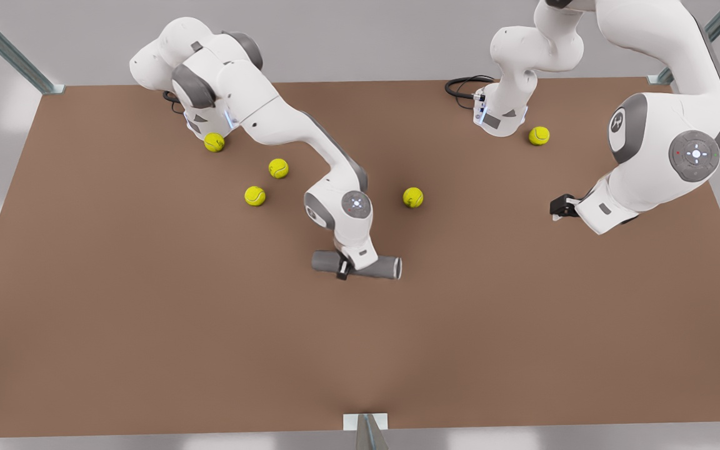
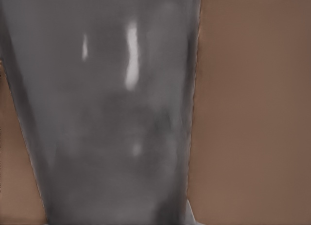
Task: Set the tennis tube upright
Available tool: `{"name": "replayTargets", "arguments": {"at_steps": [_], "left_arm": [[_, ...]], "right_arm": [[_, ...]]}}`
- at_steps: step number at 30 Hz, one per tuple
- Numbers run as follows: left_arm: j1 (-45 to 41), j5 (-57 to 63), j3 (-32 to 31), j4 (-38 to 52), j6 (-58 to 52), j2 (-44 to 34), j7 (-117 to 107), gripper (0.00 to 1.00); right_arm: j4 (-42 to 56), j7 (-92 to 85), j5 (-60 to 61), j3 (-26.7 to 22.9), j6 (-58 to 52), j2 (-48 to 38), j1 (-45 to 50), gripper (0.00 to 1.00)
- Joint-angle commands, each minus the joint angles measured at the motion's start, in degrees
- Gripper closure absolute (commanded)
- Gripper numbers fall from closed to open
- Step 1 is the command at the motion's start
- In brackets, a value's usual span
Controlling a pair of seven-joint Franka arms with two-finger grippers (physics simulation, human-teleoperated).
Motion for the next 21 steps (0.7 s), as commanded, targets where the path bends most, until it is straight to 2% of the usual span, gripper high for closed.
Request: {"name": "replayTargets", "arguments": {"at_steps": [1,5,6,7,8,9,16,18,19,21], "left_arm": [[0.01,0.10,0.01,0.03,-0.03,0.04,0.00,0.00],[0.36,0.10,0.01,0.03,-0.03,0.05,0.00,0.00],[0.36,0.01,0.01,0.03,-0.03,0.05,0.00,0.00],[0.36,0.01,0.01,0.03,-0.03,0.05,0.00,0.00],[0.36,0.10,0.01,0.03,-0.03,0.05,0.00,0.00],[0.36,0.10,0.01,0.03,-0.12,0.05,-0.09,0.00],[0.36,0.10,0.01,0.03,-0.12,0.05,-0.17,0.00],[0.36,0.10,0.01,0.03,-0.20,0.05,-0.17,0.00],[0.36,0.10,0.01,0.03,-0.12,0.05,-0.17,0.00],[0.36,0.01,0.01,0.03,-0.21,-0.04,-0.35,0.00]], "right_arm": [[-0.02,-19.37,-1.13,-0.01,0.60,0.55,0.21,0.35],[-0.02,-19.11,-1.13,-0.01,1.39,1.52,0.65,0.33],[-0.02,-18.93,-1.04,-0.01,1.39,1.52,0.74,0.21],[-0.02,-18.85,-1.04,-0.01,1.39,1.52,0.74,0.15],[-0.02,-18.76,-1.04,-0.01,1.39,1.52,0.74,0.02],[-0.02,-18.76,-0.95,-0.01,1.39,1.52,0.74,0.00],[-0.20,-18.85,-0.16,-0.01,1.39,0.73,1.09,0.00],[-0.29,-19.20,2.03,0.17,0.60,-1.73,0.83,0.00],[-0.02,-19.37,4.76,0.25,-1.94,-4.36,0.48,0.00],[0.15,-19.20,12.04,0.52,-14.33,-13.77,-2.77,0.00]]}}
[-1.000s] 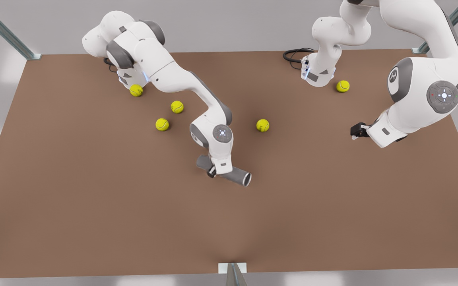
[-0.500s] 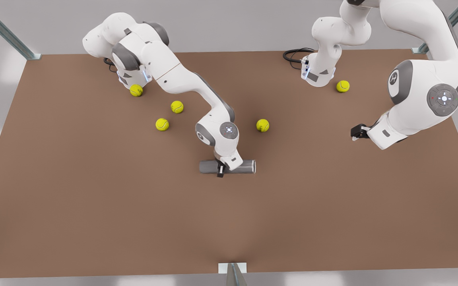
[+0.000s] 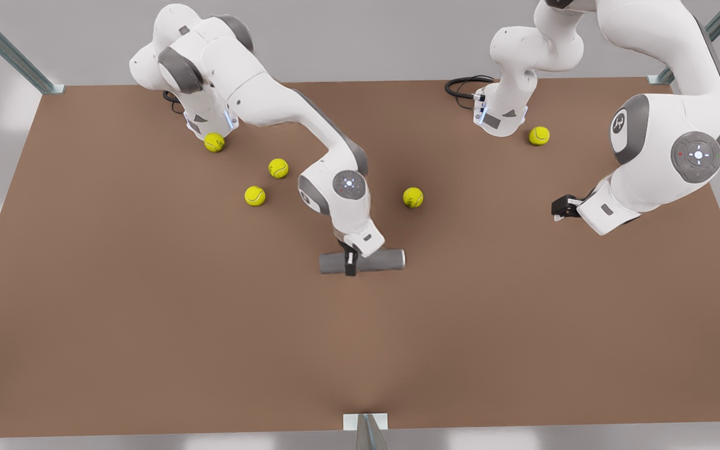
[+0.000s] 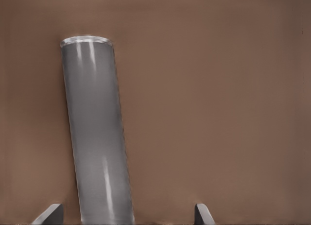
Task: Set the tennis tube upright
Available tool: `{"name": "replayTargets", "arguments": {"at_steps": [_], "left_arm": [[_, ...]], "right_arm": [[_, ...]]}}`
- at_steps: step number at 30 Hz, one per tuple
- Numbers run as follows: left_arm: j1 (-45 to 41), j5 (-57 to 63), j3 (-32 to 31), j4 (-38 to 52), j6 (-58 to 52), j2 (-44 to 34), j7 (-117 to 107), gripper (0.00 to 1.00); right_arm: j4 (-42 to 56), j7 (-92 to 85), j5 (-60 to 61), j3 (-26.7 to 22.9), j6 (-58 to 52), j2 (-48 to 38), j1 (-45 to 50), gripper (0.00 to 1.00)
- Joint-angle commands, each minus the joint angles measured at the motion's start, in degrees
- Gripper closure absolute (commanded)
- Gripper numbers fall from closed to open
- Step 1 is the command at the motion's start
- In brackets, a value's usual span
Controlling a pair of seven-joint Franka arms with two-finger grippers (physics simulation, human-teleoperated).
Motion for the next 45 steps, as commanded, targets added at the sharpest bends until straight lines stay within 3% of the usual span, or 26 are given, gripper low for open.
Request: {"name": "replayTargets", "arguments": {"at_steps": [1,3,5,7,10,15,26,45], "left_arm": [[1.66,-3.55,0.08,0.03,-0.34,0.10,-0.43,0.00],[8.51,-18.05,1.13,-0.06,-2.10,6.15,0.27,0.00],[10.10,-35.19,5.43,-9.01,1.93,10.55,10.11,0.00],[10.01,-44.16,5.61,-19.92,12.13,10.91,21.45,0.00],[9.40,-53.92,5.00,-21.24,15.74,17.58,33.23,0.00],[9.05,-59.82,-3.79,-21.51,26.20,22.07,37.98,0.00],[8.43,-72.38,-10.73,-24.32,27.69,26.29,39.83,0.00],[-4.58,-86.88,-11.53,-18.96,31.56,32.62,39.21,0.00]], "right_arm": [[0.14,-5.31,12.98,-0.05,-19.38,-7.29,-5.35,0.00],[0.41,10.15,13.96,-0.40,-31.61,-13.18,-15.64,0.00],[0.41,28.44,13.08,-3.12,-37.50,-15.12,-21.45,0.00],[0.32,33.89,7.37,-3.65,-38.56,-18.01,-25.49,0.00],[4.43,40.83,2.36,-5.50,-45.57,-18.98,-28.30,0.00],[5.59,43.04,2.27,-5.41,-46.99,-18.63,-30.68,0.00],[5.15,42.60,1.74,-5.41,-47.96,-18.46,-31.03,0.00],[5.42,42.51,1.74,-5.14,-48.58,-18.54,-30.85,0.00]]}}
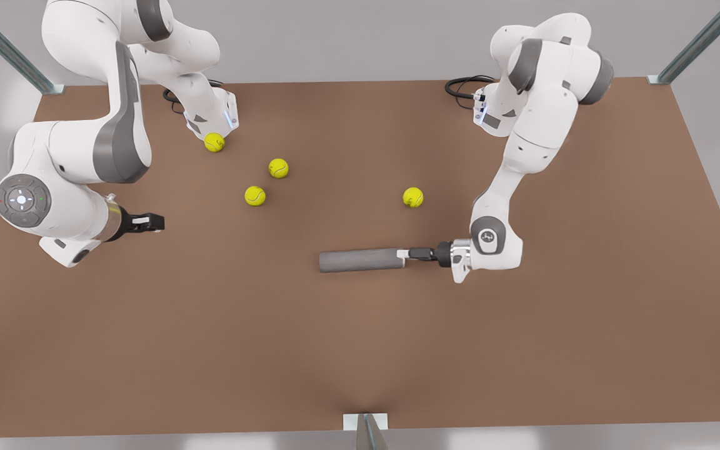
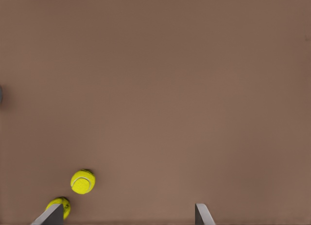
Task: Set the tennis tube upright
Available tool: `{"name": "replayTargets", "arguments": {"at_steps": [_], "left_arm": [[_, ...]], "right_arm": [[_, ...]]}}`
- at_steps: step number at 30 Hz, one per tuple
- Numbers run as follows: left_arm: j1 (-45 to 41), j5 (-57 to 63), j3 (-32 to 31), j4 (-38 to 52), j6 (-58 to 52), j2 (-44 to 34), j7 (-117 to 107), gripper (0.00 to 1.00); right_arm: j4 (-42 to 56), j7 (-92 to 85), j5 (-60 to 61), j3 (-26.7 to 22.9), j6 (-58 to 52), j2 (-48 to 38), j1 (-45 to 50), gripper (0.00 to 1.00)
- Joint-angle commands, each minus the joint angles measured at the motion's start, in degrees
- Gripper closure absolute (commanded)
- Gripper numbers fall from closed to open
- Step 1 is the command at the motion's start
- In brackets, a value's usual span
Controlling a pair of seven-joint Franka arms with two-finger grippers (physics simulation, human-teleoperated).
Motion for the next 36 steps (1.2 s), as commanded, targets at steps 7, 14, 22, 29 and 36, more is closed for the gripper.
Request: {"name": "replayTargets", "arguments": {"at_steps": [7,14,22,29,36], "left_arm": [[-2.77,-3.59,0.03,2.04,1.27,2.24,4.52,0.00],[-2.95,-3.41,0.03,2.12,1.27,2.42,4.61,0.34],[-3.04,-2.97,0.04,2.04,0.92,2.15,4.26,0.47],[-3.57,-2.80,0.04,2.12,0.92,1.54,3.21,0.58],[-3.66,-0.25,0.12,2.04,0.75,-0.48,0.22,0.61]], "right_arm": [[0.17,4.41,0.12,0.00,-0.90,-0.16,0.20,0.00],[0.17,4.41,0.20,0.09,-0.90,-0.16,0.11,0.00],[0.17,4.41,0.38,0.09,-0.99,-0.25,0.11,0.00],[0.25,4.41,0.38,0.09,-0.99,-0.25,0.02,0.00],[0.25,4.41,0.47,0.09,-1.69,-0.42,-0.16,0.00]]}}
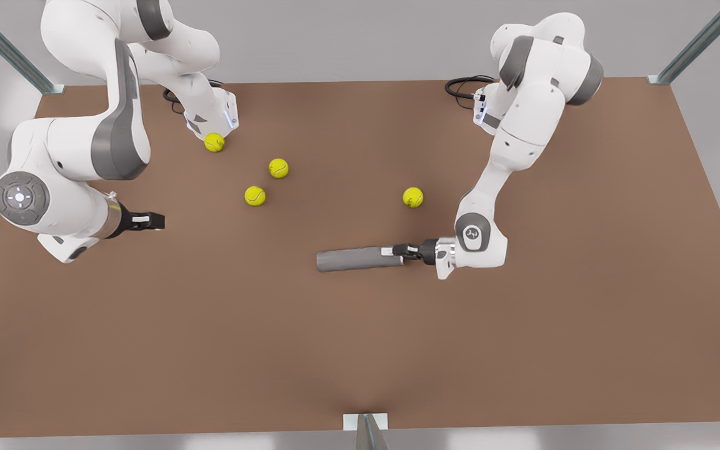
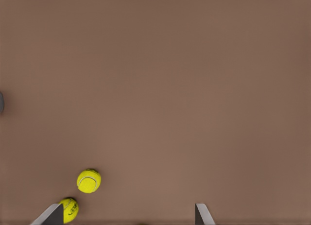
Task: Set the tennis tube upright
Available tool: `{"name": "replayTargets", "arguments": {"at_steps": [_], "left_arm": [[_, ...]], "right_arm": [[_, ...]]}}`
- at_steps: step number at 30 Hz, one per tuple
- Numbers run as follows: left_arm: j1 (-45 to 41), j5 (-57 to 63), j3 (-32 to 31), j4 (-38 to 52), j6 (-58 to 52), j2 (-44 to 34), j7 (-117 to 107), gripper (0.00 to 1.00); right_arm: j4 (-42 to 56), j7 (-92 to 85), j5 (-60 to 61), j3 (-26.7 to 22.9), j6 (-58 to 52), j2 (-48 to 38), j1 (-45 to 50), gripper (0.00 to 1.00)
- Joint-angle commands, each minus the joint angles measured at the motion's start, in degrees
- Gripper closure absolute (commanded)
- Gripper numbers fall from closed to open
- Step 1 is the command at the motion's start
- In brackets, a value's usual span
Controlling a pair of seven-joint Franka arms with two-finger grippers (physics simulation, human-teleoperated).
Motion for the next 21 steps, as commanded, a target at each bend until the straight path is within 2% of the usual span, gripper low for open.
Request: {"name": "replayTargets", "arguments": {"at_steps": [1,7,11,15,21], "left_arm": [[-0.03,1.31,0.02,0.02,-0.10,-0.67,-2.80,0.61],[-0.30,3.60,0.02,0.02,-0.10,-2.34,-5.70,0.71],[-1.09,3.68,0.02,0.02,-0.01,-3.05,-7.02,0.72],[-1.09,7.11,0.02,0.02,-0.01,-4.45,-10.18,0.79],[-1.09,11.42,-0.07,0.11,-0.01,-6.65,-13.70,0.79]], "right_arm": [[0.03,0.61,0.07,-0.02,-0.40,-0.08,-0.02,0.00],[0.03,0.61,0.07,-0.02,-0.40,-0.08,-0.20,0.00],[0.03,0.61,-0.01,-0.11,-0.40,-0.08,-0.20,0.00],[0.12,0.61,-0.01,-0.02,-0.57,-0.08,-0.11,0.00],[0.47,0.61,-0.19,-0.11,-0.92,-0.08,-0.20,0.00]]}}
